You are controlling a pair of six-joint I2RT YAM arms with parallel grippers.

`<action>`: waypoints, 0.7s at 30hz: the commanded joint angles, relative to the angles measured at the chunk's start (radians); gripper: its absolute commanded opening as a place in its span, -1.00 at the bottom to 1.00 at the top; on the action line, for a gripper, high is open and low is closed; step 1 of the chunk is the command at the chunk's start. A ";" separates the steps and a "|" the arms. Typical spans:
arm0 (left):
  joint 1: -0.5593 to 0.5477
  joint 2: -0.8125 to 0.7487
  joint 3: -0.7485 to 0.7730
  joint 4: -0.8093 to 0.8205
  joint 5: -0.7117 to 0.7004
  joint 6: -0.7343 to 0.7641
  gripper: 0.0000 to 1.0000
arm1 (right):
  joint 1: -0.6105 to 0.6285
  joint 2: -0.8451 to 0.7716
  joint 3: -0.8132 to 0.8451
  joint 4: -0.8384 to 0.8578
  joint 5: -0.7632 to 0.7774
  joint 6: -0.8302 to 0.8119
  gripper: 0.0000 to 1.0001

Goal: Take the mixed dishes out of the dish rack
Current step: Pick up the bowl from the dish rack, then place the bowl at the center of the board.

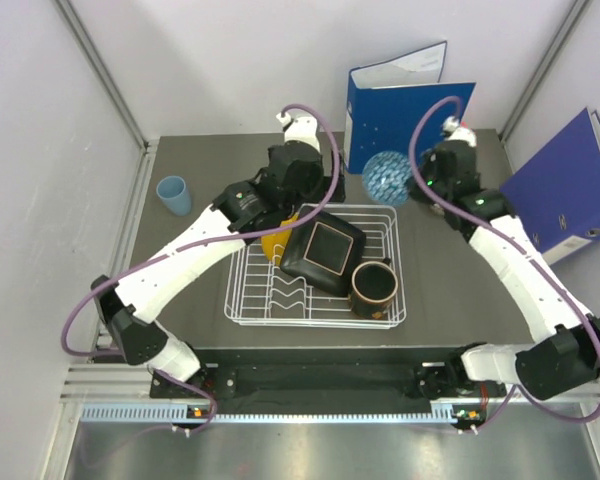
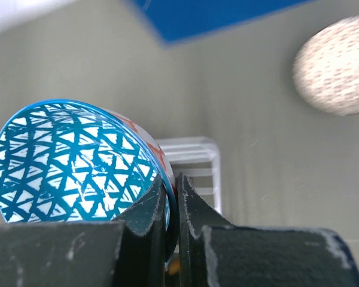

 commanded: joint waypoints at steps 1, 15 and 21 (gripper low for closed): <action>0.008 -0.086 -0.032 0.068 -0.092 -0.013 0.98 | -0.154 0.018 0.151 0.020 0.053 0.054 -1.00; 0.013 -0.273 -0.300 0.118 -0.130 -0.016 0.98 | -0.404 0.343 0.278 0.014 0.099 0.138 -1.00; 0.016 -0.341 -0.383 0.161 -0.141 -0.006 0.98 | -0.442 0.401 0.281 0.027 0.111 0.175 -1.00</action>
